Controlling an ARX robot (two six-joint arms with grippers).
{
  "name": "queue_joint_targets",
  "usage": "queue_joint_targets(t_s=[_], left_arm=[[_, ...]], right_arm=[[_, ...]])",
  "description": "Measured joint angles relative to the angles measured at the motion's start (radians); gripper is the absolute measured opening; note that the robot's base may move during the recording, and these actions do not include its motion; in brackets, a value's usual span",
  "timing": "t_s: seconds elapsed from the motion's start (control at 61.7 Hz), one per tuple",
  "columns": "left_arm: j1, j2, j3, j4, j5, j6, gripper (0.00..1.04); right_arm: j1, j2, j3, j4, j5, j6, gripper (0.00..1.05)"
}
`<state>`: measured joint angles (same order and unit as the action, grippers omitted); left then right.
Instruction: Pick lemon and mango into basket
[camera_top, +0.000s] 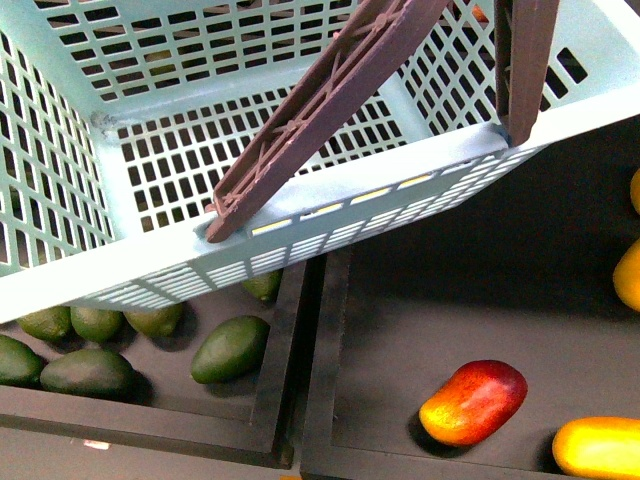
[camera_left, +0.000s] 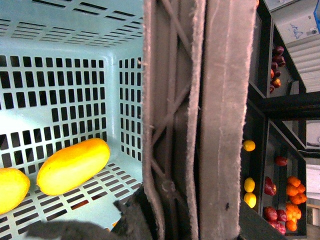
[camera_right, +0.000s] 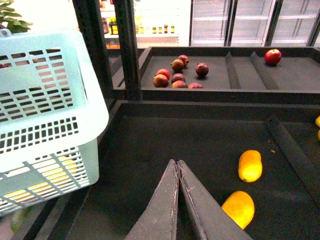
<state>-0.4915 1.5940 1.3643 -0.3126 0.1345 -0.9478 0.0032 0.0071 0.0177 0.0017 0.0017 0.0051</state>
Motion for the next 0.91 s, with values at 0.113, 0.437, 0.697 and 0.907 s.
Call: queue_joint_targets(t_s=[0.113,0.437,0.697,0.907], left_arm=[[0.000,0.000,0.000,0.000,-0.001,0.002,0.16],[0.000,0.000,0.000,0.000,-0.001,0.001,0.16],[0.000,0.000,0.000,0.000,0.000,0.001,0.16],[0.000,0.000,0.000,0.000,0.000,0.001,0.16]], right_arm=[[0.000,0.000,0.000,0.000,0.000,0.000,0.02],[0.000,-0.001,0.000,0.000,0.000,-0.002,0.36],[0.000,-0.001,0.000,0.000,0.000,-0.002,0.84],[0.000,-0.001,0.000,0.000,0.000,-0.002,0.96]])
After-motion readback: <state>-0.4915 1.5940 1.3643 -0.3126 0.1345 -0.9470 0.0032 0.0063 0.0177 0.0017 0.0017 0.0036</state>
